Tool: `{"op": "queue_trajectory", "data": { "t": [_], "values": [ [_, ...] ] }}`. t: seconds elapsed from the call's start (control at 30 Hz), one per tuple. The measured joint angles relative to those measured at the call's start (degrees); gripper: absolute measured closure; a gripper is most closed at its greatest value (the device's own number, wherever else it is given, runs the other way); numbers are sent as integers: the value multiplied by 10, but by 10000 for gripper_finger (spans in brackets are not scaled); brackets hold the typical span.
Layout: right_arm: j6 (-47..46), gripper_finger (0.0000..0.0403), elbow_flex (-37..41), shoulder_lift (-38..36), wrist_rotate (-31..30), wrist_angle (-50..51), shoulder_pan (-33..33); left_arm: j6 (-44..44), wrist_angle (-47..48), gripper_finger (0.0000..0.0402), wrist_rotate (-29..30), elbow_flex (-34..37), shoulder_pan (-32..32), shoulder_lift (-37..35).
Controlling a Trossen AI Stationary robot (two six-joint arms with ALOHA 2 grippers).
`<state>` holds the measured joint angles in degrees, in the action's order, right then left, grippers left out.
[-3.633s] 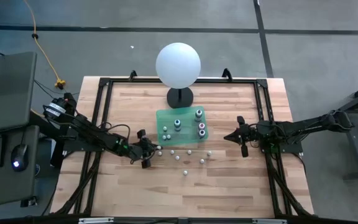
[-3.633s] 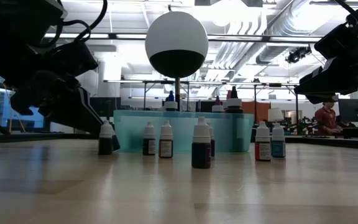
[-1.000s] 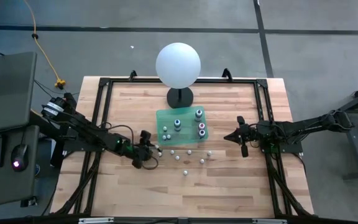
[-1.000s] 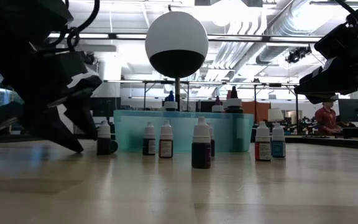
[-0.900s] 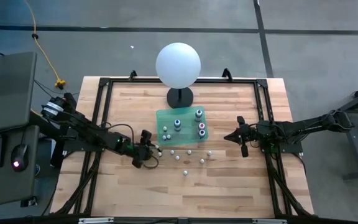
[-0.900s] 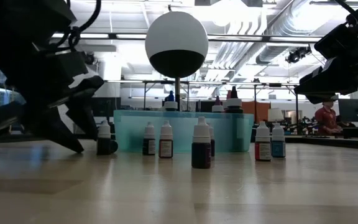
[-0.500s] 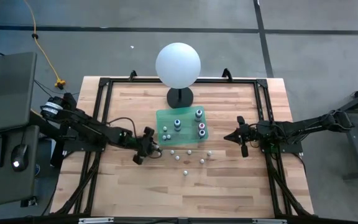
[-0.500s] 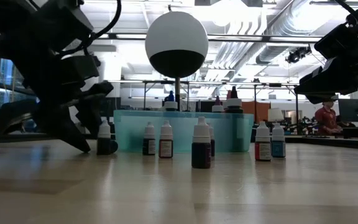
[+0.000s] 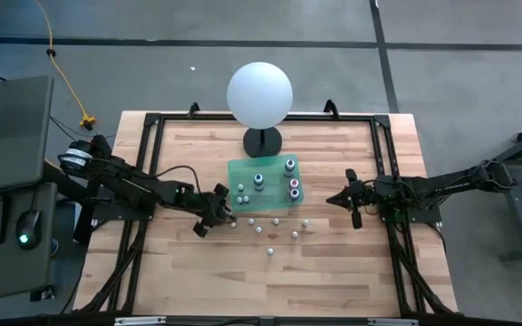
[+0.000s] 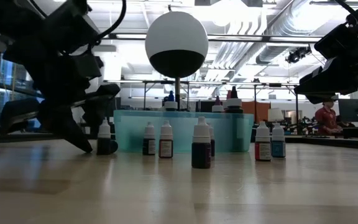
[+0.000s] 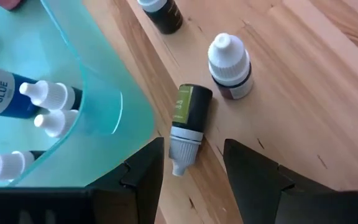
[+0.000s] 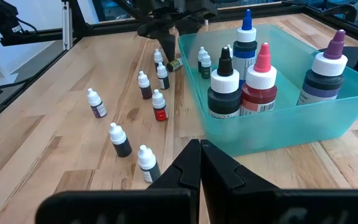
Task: Pick & Place food coloring
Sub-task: Put the small green food coloring bottle into the bin
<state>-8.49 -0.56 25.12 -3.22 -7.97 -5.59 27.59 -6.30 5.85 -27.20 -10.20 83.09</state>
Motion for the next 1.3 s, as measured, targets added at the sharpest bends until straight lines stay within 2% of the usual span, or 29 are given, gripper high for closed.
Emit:
{"op": "queue_trajectory", "data": {
  "t": [0.37, 0.7, 1.07, 1.3],
  "values": [
    [0, 402, 0, 0, 0, 0, 0, 6, -15, 234, -93, -2, 48, 29],
    [0, 402, 0, 0, 0, 0, 0, -8, -18, 237, -101, -3, 50, 44],
    [0, 402, 0, 0, 0, 0, 0, -36, -4, 317, -96, -2, 49, 45],
    [0, 402, 0, 0, 0, 0, 0, -60, 6, 347, -96, -2, 49, 45]
  ]
}}
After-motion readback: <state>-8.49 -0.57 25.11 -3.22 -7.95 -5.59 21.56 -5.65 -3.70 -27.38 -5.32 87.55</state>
